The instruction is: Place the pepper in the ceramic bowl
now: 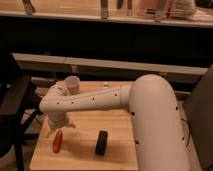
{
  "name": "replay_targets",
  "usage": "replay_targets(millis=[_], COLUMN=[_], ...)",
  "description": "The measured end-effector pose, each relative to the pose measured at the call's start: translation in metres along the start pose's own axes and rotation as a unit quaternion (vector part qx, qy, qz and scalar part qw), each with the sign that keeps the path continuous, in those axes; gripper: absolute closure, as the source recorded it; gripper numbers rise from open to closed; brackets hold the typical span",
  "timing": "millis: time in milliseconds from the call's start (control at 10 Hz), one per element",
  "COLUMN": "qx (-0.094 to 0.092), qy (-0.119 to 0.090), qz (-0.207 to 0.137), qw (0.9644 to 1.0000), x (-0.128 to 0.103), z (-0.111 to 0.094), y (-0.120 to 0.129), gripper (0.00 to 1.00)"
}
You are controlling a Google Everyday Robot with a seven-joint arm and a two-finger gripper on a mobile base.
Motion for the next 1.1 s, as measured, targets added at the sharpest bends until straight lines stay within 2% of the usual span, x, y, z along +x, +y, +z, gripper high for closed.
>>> replay_targets(millis=[300,600,800,900,1100], qx=[0.002,0.000,-0.002,-0.003,-0.005], qy=[-0.021,-0.048,-0.060,-0.067,-0.068], qz=[-0.009,-0.006,-0.006,-0.005,-0.003], qw=[0.9997,0.9988,0.9982,0.9978,0.9977], x=[0.000,-0.003,-0.006,-0.007,-0.007], z=[0.028,0.048,0.059,0.061,0.058], y=[-0.010,-0.004,-0.006,-0.006,-0.003], gripper=[0.20,0.23,0.35,0.53,0.70])
